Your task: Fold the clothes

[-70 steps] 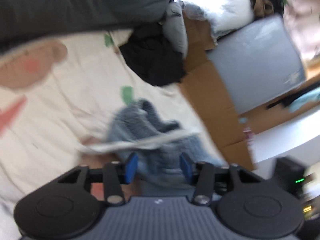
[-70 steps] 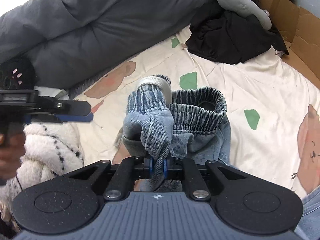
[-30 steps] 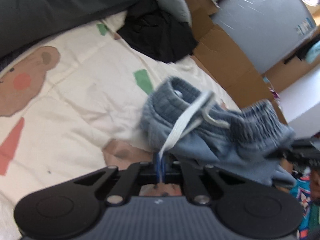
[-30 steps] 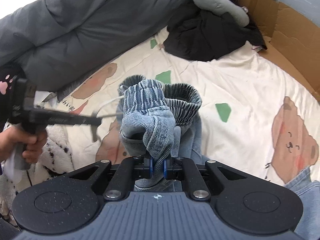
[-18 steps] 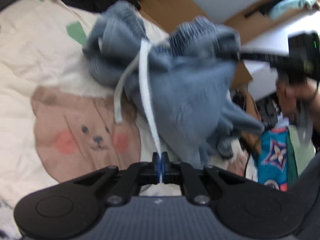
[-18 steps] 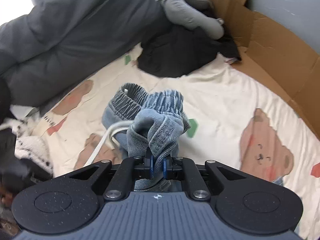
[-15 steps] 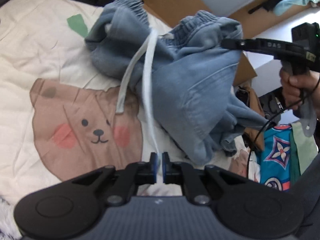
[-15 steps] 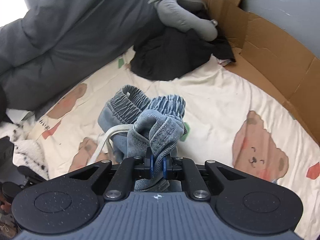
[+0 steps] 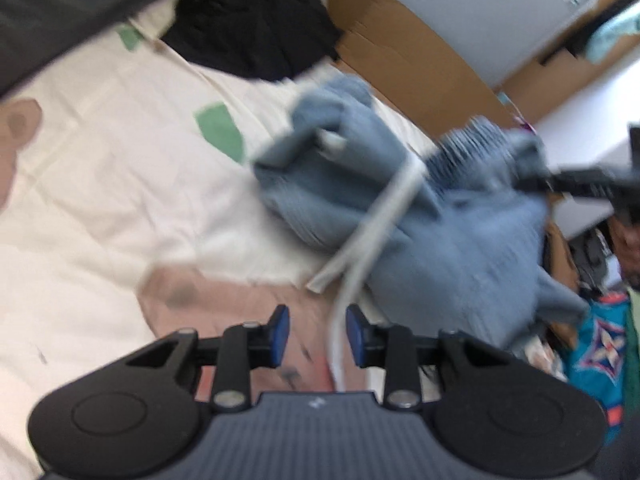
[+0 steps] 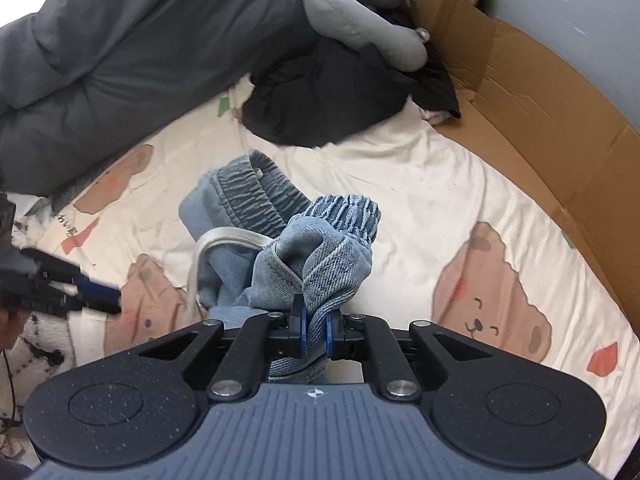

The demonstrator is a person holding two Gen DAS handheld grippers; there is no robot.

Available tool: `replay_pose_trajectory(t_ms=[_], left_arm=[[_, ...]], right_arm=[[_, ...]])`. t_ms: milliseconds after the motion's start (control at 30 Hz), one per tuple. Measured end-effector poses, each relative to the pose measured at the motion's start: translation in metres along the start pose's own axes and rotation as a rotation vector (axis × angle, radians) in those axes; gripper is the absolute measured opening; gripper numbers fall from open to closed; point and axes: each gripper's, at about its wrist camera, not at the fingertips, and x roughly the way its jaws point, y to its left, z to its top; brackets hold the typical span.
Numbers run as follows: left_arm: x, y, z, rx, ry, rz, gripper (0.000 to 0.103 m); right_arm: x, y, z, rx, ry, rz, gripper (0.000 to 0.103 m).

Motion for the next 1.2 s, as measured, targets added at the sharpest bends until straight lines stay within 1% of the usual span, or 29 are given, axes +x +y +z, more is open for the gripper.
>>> replay_pose_trajectory(t_ms=[200, 400, 533, 667, 733, 767, 833, 867, 900, 1033, 1100, 1167, 1200], left_arm=[[0.017, 0.018, 0.045, -0.004, -0.086, 0.062, 0.032], [0.038, 0.020, 0.090, -0.010, -0.155, 0.054, 0.032], [0.057, 0.018, 0.114, -0.024, -0.172, 0.058, 0.033], [0.081, 0.024, 0.130, -0.107, -0.148, 0.028, 0.032], [0.095, 0.023, 0.137, -0.124, -0.132, 0.021, 0.032], [0.100, 0.018, 0.141, -0.110, -0.130, 0.009, 0.032], [0.108, 0.009, 0.146, -0.085, -0.134, -0.033, 0.039], [0.110, 0.004, 0.149, -0.075, -0.137, -0.059, 0.047], [0.112, 0.001, 0.150, -0.068, -0.137, -0.079, 0.053], [0.124, -0.006, 0.155, -0.056, -0.096, -0.133, 0.058], [0.135, -0.003, 0.155, -0.064, -0.070, -0.138, 0.065], [0.148, 0.000, 0.154, -0.076, -0.036, -0.139, 0.065], [0.155, 0.000, 0.152, -0.082, -0.015, -0.154, 0.065]], right_arm=[[0.004, -0.025, -0.012, 0.055, 0.039, -0.028, 0.007], [0.003, -0.030, -0.023, 0.054, 0.063, -0.027, 0.007], [0.005, -0.033, -0.028, 0.061, 0.076, -0.026, 0.007], [0.007, -0.038, -0.035, 0.083, 0.095, -0.026, 0.007], [0.010, -0.038, -0.039, 0.091, 0.106, -0.025, 0.007], [0.012, -0.038, -0.041, 0.092, 0.113, -0.026, 0.007], [0.014, -0.038, -0.044, 0.095, 0.120, -0.023, 0.007], [0.014, -0.039, -0.045, 0.097, 0.122, -0.022, 0.007], [0.014, -0.039, -0.045, 0.099, 0.123, -0.021, 0.007], [0.015, -0.040, -0.045, 0.099, 0.124, -0.017, 0.007], [0.017, -0.041, -0.046, 0.101, 0.127, -0.014, 0.007], [0.019, -0.042, -0.047, 0.109, 0.133, -0.010, 0.007], [0.020, -0.042, -0.048, 0.111, 0.136, -0.007, 0.007]])
